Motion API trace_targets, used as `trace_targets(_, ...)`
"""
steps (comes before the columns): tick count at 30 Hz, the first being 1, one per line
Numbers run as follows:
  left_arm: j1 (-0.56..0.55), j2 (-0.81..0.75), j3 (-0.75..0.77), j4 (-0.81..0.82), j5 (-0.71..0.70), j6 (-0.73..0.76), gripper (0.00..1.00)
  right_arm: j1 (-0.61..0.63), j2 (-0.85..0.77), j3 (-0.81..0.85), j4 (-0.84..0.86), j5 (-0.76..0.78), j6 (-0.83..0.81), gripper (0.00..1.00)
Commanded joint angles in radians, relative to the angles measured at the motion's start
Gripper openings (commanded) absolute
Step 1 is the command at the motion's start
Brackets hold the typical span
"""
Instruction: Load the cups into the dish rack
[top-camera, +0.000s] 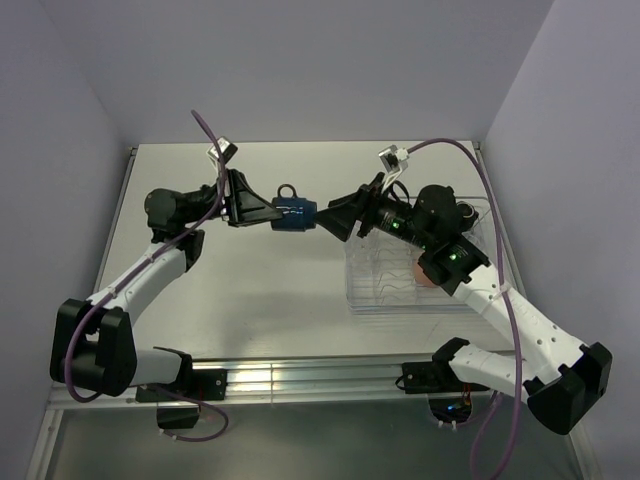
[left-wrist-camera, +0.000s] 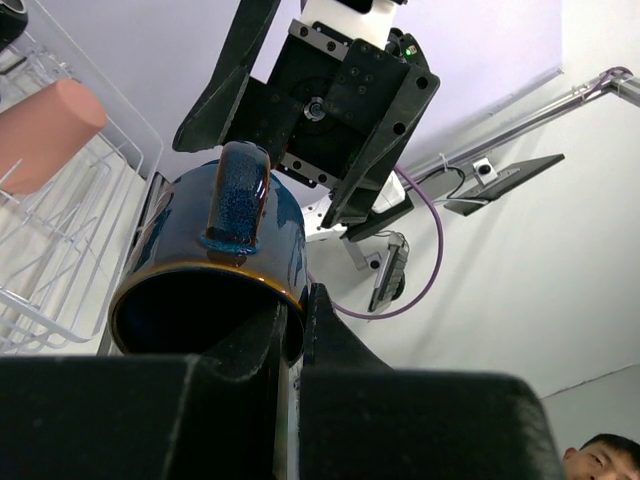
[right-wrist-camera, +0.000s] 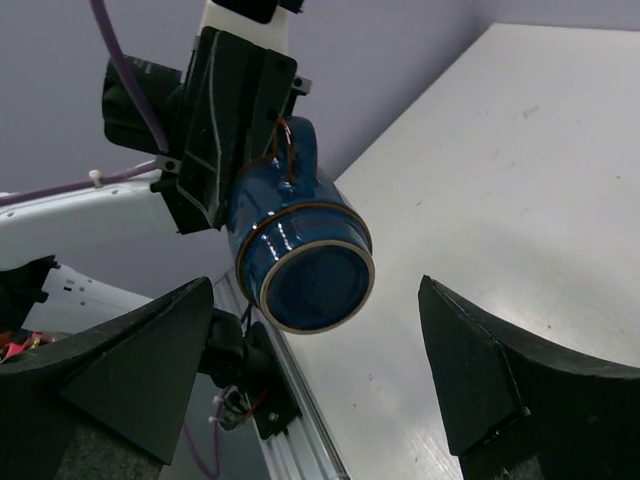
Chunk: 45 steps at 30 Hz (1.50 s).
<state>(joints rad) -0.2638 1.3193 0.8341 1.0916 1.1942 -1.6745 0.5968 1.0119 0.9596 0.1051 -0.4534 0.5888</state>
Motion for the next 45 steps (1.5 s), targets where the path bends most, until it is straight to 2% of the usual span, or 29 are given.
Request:
trace_targets(1,-0.017,-0.012,0.000,0.111,-0.010,-0.019,0.00,-0.003,0.005,0.002,0.129,-0.053,0.017,0.91)
trace_targets(10,-0.038,-0.025,0.011,0.062,-0.021,0.013,0.00,0.001,0.056,-0.018,0.211,-0.114,0.057,0.91)
trace_targets(24,-0.057,-0.002,0.014,0.060,-0.042,0.018,0.00,0.029,0.080,-0.022,0.206,-0.110,0.033,0.89)
trace_targets(36,-0.071,0.006,0.025,0.034,-0.054,0.041,0.00,0.049,0.091,-0.033,0.203,-0.096,0.023,0.83)
trace_targets(39,-0.072,0.011,0.023,0.034,-0.058,0.042,0.00,0.051,0.094,-0.036,0.200,-0.093,0.020,0.80)
trace_targets(42,-0.075,0.015,0.020,0.034,-0.061,0.042,0.00,0.051,0.096,-0.033,0.200,-0.094,0.020,0.72)
trace_targets(45,-0.077,0.021,0.017,0.037,-0.059,0.044,0.00,0.051,0.096,-0.032,0.193,-0.088,0.023,0.49)
